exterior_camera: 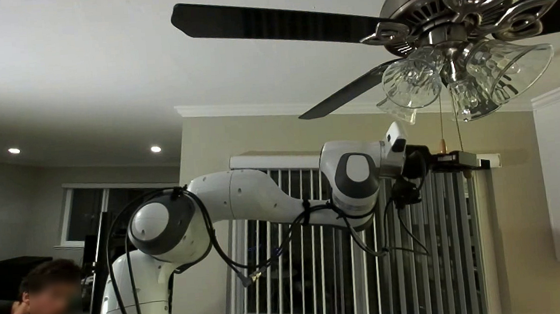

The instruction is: Push down the toggle to switch off the light

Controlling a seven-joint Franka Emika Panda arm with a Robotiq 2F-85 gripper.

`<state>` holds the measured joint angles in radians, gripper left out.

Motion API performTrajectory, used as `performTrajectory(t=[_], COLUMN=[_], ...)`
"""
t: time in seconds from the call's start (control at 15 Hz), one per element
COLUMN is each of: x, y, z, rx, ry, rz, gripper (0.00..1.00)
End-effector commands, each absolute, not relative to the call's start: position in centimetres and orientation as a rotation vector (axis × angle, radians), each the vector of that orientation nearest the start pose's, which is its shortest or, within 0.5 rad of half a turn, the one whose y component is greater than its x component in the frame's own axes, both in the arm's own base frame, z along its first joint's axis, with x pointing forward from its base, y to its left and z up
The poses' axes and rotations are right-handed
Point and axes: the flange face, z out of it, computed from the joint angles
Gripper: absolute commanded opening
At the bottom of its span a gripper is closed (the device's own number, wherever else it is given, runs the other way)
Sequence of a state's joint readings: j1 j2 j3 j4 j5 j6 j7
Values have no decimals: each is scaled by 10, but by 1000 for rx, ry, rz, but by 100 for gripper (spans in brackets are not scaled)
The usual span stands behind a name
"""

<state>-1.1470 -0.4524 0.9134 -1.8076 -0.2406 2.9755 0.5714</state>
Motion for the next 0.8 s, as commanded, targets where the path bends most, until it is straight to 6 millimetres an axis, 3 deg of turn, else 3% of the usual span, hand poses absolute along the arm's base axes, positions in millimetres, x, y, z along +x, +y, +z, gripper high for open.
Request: performTrajectory(t=[0.0, 0.67, 0.73], x=[522, 529, 529], y=[42, 30, 28], z=[779, 726, 722], rx=[-2575, -2813, -2844], ry=[397, 463, 464], rz=[-2184, -1912, -1885], gripper=[33, 96, 99])
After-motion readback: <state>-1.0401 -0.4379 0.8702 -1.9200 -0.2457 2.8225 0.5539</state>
